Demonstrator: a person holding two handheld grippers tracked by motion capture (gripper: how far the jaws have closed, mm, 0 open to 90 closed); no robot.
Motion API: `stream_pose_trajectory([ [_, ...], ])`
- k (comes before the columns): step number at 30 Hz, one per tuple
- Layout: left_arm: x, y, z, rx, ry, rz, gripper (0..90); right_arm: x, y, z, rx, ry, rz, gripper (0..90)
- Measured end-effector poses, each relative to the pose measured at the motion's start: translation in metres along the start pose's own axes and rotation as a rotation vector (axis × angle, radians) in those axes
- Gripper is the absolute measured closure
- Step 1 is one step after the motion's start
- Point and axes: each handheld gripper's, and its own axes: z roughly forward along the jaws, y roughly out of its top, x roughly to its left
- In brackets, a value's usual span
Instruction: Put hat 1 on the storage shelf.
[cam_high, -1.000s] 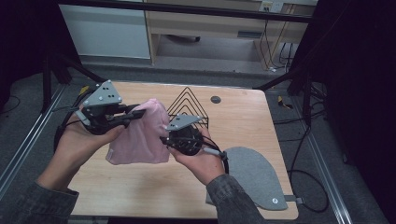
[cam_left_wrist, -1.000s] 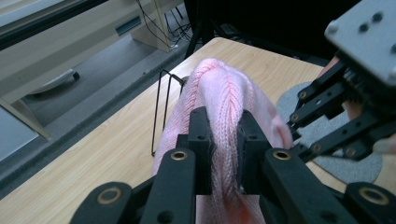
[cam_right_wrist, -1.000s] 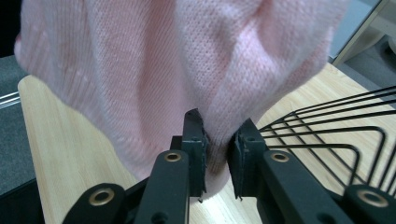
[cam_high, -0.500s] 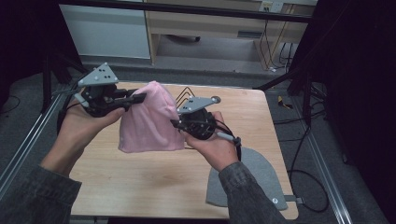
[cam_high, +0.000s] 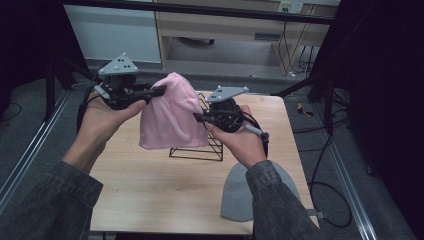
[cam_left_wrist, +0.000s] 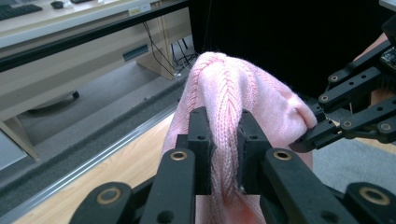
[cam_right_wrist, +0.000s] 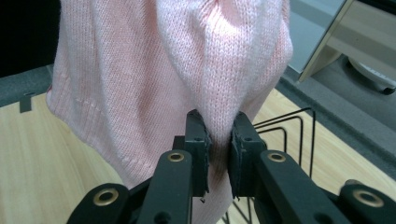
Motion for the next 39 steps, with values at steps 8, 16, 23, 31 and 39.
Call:
stream_pose_trajectory([
  [8,0.010,0.014,0.010,-0.009,0.010,0.008,78.7,-0.013,0.014,0.005,-0.012,-0.029,-0.004,80.2],
  [16,0.010,0.013,0.016,-0.029,0.013,0.004,78.7,-0.017,0.013,0.008,-0.007,-0.037,-0.012,80.2],
  [23,0.011,0.017,0.027,-0.064,0.009,-0.008,78.5,-0.029,0.013,0.005,-0.035,-0.063,0.009,80.2],
  [31,0.010,0.025,0.049,-0.090,0.003,-0.007,78.3,-0.046,0.008,0.006,-0.052,-0.106,0.028,80.2],
  [39,0.013,0.029,0.068,-0.101,-0.009,-0.008,77.9,-0.062,0.002,0.004,-0.066,-0.148,0.053,80.1],
])
